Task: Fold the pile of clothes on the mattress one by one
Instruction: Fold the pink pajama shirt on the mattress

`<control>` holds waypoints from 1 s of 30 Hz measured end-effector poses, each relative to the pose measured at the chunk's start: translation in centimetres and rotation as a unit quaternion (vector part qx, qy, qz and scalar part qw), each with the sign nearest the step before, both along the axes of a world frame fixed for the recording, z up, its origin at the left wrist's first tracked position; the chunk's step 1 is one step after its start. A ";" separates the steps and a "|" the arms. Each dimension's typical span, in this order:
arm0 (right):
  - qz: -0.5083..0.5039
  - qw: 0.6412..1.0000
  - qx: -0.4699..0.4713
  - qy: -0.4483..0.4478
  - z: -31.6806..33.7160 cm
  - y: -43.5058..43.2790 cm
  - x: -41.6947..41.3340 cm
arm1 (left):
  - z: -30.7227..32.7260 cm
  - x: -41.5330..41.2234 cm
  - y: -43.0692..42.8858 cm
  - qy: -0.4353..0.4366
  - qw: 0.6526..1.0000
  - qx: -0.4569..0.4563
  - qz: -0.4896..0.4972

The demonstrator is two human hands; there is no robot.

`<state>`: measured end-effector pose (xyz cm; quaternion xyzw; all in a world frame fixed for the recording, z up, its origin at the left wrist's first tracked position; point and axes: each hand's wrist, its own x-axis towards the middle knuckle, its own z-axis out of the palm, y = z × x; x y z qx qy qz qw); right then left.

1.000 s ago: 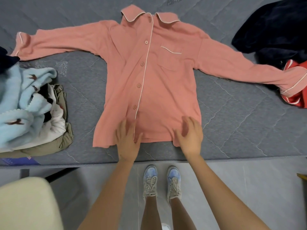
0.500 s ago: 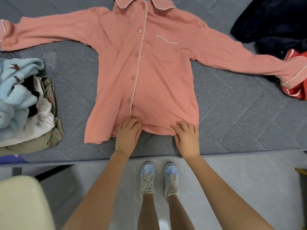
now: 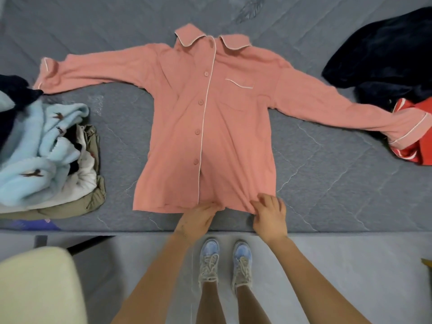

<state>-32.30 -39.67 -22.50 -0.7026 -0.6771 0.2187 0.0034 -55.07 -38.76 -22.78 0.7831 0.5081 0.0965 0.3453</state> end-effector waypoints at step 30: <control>0.038 0.999 -0.017 0.026 5.3 32.4 -18.0 | 1.9 -15.6 31.8 0.175 0.947 0.035 0.268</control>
